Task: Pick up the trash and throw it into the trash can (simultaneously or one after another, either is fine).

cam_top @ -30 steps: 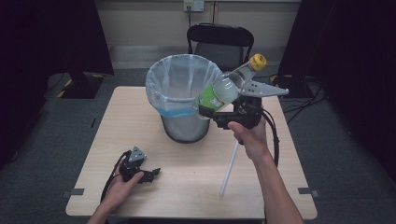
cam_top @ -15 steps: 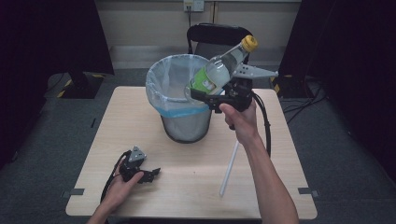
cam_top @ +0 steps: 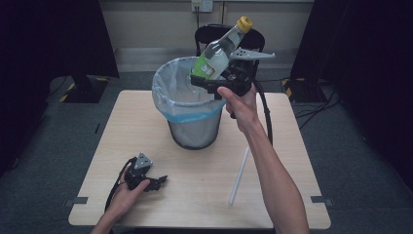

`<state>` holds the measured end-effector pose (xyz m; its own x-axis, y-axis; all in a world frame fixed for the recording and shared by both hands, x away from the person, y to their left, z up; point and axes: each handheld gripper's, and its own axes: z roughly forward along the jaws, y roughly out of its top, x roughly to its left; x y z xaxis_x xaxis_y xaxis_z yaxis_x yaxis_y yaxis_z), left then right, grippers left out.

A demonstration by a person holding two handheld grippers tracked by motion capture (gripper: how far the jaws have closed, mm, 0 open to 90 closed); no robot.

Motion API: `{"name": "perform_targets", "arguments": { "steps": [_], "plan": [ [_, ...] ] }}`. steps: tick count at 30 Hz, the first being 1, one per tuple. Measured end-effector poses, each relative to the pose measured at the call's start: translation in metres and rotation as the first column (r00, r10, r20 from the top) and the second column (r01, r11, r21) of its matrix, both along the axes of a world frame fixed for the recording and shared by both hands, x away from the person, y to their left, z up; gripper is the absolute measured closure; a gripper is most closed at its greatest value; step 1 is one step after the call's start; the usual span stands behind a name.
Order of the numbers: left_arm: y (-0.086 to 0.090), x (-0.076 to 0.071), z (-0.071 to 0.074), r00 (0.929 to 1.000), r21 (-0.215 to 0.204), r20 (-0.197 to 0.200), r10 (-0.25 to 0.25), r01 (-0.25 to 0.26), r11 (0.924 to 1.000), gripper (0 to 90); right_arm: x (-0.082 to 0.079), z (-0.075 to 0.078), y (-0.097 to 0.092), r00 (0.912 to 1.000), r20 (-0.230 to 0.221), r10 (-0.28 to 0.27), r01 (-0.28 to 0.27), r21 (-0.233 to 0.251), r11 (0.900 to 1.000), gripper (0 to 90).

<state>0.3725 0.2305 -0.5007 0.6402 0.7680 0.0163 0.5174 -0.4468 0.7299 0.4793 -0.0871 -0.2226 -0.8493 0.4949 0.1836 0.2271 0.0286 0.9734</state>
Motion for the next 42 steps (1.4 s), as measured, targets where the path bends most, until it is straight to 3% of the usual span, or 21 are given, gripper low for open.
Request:
{"name": "perform_targets", "arguments": {
  "steps": [6,9,14,17,21,25,29,42],
  "plan": [
    [0.000,0.000,0.000,1.0000,0.001,0.000,-0.001,0.001,1.0000,13.4,0.014,-0.002,0.004,0.9991,-0.036,-0.023,0.022,-0.019,0.9996,28.1],
    [0.000,0.000,0.000,1.0000,0.000,0.000,-0.001,0.001,1.0000,13.4,0.025,-0.002,0.006,0.9954,-0.055,-0.079,0.076,-0.046,0.9960,27.9],
    [-0.001,0.000,0.000,1.0000,-0.014,-0.002,0.006,-0.006,0.9999,13.4,0.034,-0.003,0.006,0.9934,-0.098,-0.059,0.053,-0.066,0.9964,26.2],
    [0.000,0.000,0.000,1.0000,-0.009,0.002,0.006,-0.006,0.9999,13.4,0.038,-0.006,0.011,0.9917,-0.099,-0.082,0.069,-0.129,0.9892,23.4],
    [0.000,0.000,0.000,1.0000,-0.009,0.002,0.006,-0.006,0.9999,13.4,0.040,-0.008,0.013,0.9911,-0.102,-0.085,0.074,-0.111,0.9910,22.8],
    [0.000,0.000,0.000,1.0000,-0.009,0.002,0.006,-0.006,0.9999,13.4,0.038,0.001,0.009,0.9949,-0.055,-0.085,0.081,-0.063,0.9947,21.2],
    [0.000,0.000,0.000,1.0000,-0.008,-0.001,0.004,-0.004,1.0000,13.6,0.035,0.002,0.006,0.9942,-0.046,-0.097,0.093,-0.078,0.9926,19.1],
    [0.001,0.000,0.000,1.0000,-0.002,-0.001,-0.002,0.002,1.0000,13.6,0.025,0.000,-0.013,0.9936,-0.024,-0.111,0.110,-0.047,0.9929,18.7]
  ]
}}
